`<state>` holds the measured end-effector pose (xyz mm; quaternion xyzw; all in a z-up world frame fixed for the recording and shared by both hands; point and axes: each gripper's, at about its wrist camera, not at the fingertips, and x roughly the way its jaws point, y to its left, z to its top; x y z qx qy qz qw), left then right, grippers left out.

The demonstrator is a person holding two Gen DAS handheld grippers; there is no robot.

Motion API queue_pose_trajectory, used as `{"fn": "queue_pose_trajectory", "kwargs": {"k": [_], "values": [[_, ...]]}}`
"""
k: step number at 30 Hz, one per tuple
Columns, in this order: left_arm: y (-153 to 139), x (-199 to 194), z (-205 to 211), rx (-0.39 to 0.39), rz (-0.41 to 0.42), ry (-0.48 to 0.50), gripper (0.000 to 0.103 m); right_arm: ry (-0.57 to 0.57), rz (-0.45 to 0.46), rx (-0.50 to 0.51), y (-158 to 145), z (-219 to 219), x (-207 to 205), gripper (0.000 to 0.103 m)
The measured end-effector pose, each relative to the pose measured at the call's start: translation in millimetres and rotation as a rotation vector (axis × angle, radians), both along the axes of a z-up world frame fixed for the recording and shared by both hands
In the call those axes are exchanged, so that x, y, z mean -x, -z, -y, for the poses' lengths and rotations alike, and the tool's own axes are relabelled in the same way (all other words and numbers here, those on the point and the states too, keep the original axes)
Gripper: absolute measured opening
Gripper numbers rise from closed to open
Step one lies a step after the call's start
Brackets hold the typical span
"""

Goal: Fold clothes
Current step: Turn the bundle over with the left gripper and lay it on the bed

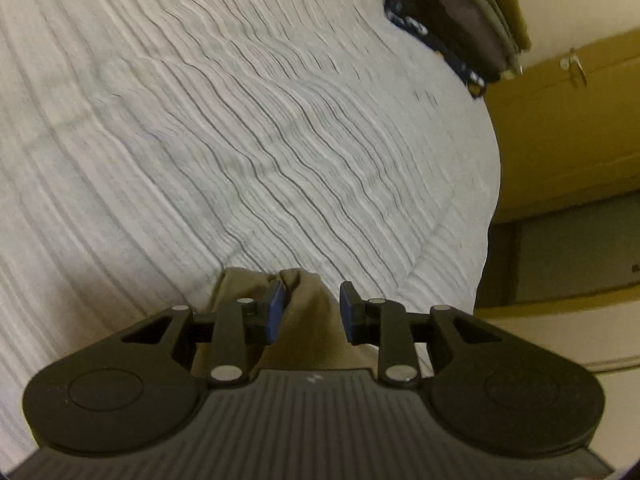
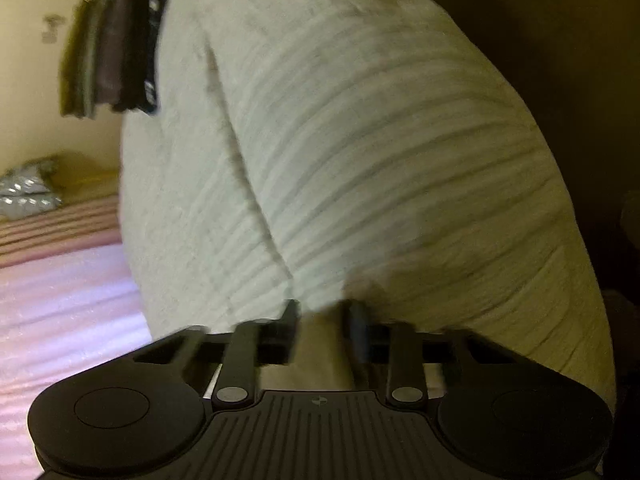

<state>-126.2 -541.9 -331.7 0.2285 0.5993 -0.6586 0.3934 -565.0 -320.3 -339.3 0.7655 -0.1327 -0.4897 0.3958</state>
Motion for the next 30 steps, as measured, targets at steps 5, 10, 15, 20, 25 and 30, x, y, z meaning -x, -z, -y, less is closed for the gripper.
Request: {"fn": "queue_pose_trajectory", "kwargs": {"k": [5, 10, 15, 20, 25, 30], "values": [[6, -2, -5, 0.04, -0.01, 0.004, 0.005, -0.044, -0.052, 0.014, 2, 3, -7, 0.008], [23, -14, -17, 0.109, -0.058, -0.06, 0.004, -0.087, -0.193, 0.076, -6, -2, -20, 0.003], [13, -9, -29, 0.207, 0.051, -0.065, 0.009, -0.17, -0.287, 0.087, -8, 5, -33, 0.004], [-22, -12, -48, 0.314, 0.197, -0.093, 0.008, -0.264, -0.559, 0.111, -50, 3, -39, 0.06], [-32, -5, -107, 0.279, 0.201, -0.12, 0.006, -0.504, -0.682, 0.247, -83, -2, -66, 0.03], [-34, 6, -172, 0.224, 0.182, -0.142, 0.005, -0.785, -0.773, 0.316, -84, -18, -110, 0.026]]}}
